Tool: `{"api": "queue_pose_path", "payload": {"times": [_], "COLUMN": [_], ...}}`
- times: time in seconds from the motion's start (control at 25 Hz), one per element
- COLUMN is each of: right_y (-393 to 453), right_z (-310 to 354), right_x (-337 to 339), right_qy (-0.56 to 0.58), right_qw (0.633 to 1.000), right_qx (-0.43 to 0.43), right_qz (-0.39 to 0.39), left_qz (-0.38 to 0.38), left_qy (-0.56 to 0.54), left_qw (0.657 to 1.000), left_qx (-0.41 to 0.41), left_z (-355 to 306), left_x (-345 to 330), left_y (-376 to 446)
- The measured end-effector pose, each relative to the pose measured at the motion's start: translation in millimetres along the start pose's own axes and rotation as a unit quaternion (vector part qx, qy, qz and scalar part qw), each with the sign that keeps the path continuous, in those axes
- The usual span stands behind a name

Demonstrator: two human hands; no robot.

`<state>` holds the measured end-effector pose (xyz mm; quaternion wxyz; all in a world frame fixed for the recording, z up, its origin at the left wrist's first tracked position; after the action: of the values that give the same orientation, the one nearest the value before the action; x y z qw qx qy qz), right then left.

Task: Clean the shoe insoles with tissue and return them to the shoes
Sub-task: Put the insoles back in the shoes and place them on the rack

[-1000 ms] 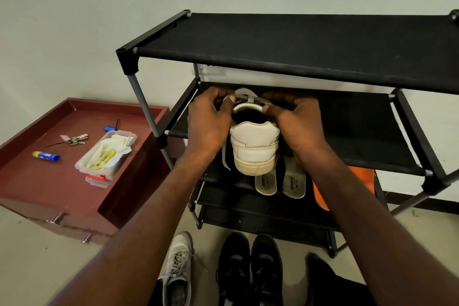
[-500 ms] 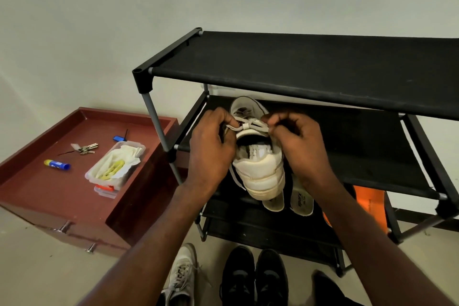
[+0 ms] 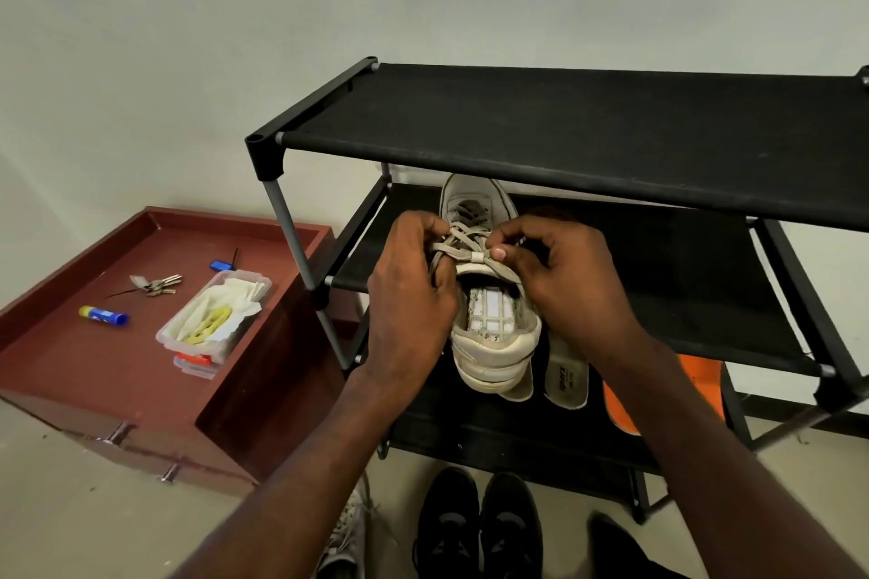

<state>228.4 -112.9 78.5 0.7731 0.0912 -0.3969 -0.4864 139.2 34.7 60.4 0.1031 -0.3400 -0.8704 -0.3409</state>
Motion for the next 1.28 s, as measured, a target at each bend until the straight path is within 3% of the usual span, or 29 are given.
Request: {"api": "queue_pose_path", "payload": {"times": [0.12,0.32,0.48,0.64,0.72,0.8,0.92,1.2,1.28], "right_y": [0.3,-4.9,-4.5,-6.8,-7.1,-5.9,-8.4,-10.8,-9.1], "right_z": [-2.2,-19.5,-12.4,-18.5,-21.1,-19.6,-20.1,-23.5,-30.6], "right_x": [-5.7,-6.1,-3.0,1.2,1.1,1.5,6.1,11.0,12.0], "right_qy": [-0.07,0.158,0.138,0.112,0.162,0.211,0.131,0.049,0.08], "right_qw": [0.997,0.977,0.987,0.98,0.965,0.959,0.978,0.977,0.968], "right_qx": [-0.009,-0.121,-0.081,-0.124,-0.148,-0.152,-0.148,-0.157,-0.172], "right_qz": [0.008,-0.081,-0.031,-0.107,-0.14,-0.116,-0.06,-0.138,-0.164], "left_qz": [0.003,0.009,-0.015,-0.023,-0.033,-0.038,-0.005,0.0,0.004], "left_qy": [0.022,0.047,0.02,-0.008,-0.02,-0.042,-0.085,-0.088,-0.086], "left_qw": [1.0,0.999,0.999,0.999,0.997,0.995,0.991,0.985,0.982], "left_qx": [-0.001,0.011,0.04,0.042,0.061,0.085,0.102,0.146,0.171], "left_z": [-0.9,1.9,5.5,2.1,3.9,9.7,11.9,17.9,21.4], "left_x": [-0.9,-4.6,0.2,-2.6,-2.5,-0.5,-3.3,-7.6,-5.4], "left_y": [-0.9,0.1,3.4,4.7,7.3,12.5,17.1,21.4,23.2]}}
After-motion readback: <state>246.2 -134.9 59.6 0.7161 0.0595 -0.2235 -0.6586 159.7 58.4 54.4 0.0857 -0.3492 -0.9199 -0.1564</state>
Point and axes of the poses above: each hand's wrist, its own y-axis towards the middle knuckle, its own x-axis out of the back of the hand, z = x × y, the point moved 6 cm from there along y, towards the middle knuckle, and after that the axes turned 9 degrees about x, right-handed, at the moved point
